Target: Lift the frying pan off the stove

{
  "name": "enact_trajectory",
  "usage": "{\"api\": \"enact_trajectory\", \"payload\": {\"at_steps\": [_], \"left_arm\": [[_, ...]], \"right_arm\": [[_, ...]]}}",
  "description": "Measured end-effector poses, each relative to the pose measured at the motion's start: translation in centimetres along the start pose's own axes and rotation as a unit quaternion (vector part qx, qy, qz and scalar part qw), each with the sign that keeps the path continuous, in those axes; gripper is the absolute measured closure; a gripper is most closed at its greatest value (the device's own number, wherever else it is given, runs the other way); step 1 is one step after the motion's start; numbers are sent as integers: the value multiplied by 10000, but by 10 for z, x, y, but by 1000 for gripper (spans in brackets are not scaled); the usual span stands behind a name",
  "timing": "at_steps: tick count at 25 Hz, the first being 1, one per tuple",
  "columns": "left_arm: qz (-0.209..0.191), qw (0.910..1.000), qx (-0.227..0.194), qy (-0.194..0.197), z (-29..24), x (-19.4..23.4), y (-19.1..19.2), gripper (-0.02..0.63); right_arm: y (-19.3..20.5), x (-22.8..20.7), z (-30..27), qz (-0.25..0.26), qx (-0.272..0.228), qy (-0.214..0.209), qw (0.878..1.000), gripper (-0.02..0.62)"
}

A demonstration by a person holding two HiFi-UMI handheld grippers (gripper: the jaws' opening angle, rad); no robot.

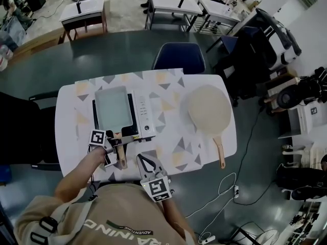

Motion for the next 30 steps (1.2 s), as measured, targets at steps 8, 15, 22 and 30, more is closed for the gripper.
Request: {"api": "enact_trajectory", "payload": {"at_steps": [8, 15, 22, 30], "left_arm": [[18, 9999, -18, -102, 0, 1, 2, 604], [-66, 9997, 67, -237, 3, -1, 7, 604], [-83, 9993, 322, -193, 5, -6, 17, 603], [-261, 9983, 517, -113, 4, -21, 28, 600]], "right_arm": [[7, -7, 2, -126, -75, -93, 9998, 598], [8, -13, 3, -179, -157, -126, 9996, 598], [8, -13, 7, -162, -147, -150, 9996, 598], [4, -19, 6, -124, -178, -138, 9997, 598]]}}
Point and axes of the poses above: the fingertips, and each gripper's own axes: z backward along the fingers, x to its left, y out of its underside, the point moved 9 cm from there along z, backward along the fingers, and after that the axes turned 4 degrees about z, right-handed, at the moved point
